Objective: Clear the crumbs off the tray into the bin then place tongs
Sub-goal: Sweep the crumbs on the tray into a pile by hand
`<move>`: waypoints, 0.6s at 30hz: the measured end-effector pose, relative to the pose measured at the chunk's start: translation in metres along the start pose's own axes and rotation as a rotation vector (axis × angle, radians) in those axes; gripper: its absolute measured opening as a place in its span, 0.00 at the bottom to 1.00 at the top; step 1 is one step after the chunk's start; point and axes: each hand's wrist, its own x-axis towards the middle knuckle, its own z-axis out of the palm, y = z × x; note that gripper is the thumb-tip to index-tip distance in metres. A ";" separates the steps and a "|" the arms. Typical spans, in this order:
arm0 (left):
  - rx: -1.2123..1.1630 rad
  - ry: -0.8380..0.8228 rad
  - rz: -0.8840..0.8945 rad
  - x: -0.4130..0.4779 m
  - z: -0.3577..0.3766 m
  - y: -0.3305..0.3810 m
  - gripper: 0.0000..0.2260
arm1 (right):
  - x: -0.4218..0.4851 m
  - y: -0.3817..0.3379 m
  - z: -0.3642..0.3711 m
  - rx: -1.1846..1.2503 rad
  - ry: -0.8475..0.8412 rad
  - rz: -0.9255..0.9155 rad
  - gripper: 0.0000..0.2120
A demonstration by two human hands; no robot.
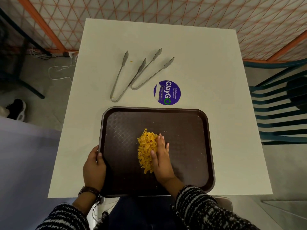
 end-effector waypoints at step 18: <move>0.001 -0.317 0.382 0.016 0.063 0.069 0.18 | -0.035 0.032 -0.019 -0.437 -0.088 -0.064 0.60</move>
